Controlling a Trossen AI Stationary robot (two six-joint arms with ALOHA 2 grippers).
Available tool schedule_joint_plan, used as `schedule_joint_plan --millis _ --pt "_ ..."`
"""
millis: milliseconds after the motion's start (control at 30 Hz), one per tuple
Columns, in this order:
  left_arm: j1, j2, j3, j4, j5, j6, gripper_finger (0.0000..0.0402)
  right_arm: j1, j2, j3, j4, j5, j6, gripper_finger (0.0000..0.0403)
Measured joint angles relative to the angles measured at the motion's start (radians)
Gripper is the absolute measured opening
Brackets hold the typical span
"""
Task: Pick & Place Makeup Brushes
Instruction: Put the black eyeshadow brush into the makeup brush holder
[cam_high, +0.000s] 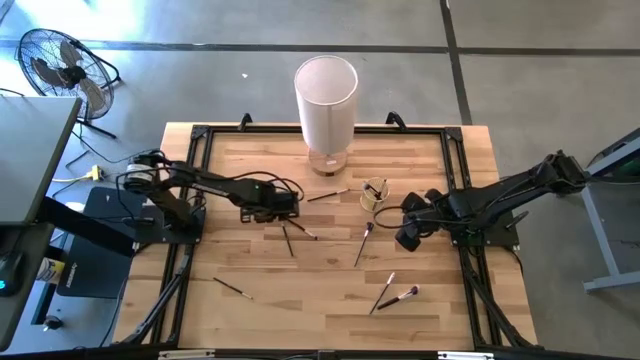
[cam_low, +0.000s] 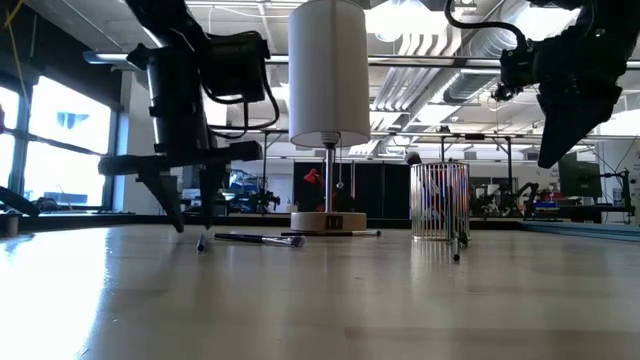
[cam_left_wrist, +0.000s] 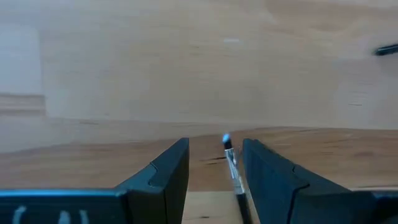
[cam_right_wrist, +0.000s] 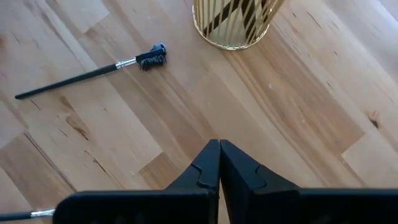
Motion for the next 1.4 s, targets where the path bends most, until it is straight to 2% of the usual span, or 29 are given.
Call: schedule_joint_plan --millis 200,667,800,1100,1400 --pt "0.000 0.039 0.001 0.053 0.015 -0.028 0.0145 0.000 0.000 0.000 0.000 0.000 -0.040 0.0003" --pt "-0.001 0.076 0.002 0.051 -0.016 -0.059 0.0142 0.000 0.000 0.000 0.008 0.016 -0.065 0.0006" --pt "-0.001 0.076 0.002 0.046 -0.025 -0.064 0.0115 0.000 0.000 0.000 0.011 0.016 -0.065 0.0005" --pt "-0.002 0.078 0.000 0.026 -0.052 -0.014 0.0008 0.000 0.000 0.000 0.048 0.012 -0.058 0.0006" --pt "-0.010 0.071 0.000 0.027 -0.066 0.071 0.0001 0.000 0.000 0.000 0.055 0.012 -0.057 0.0003"
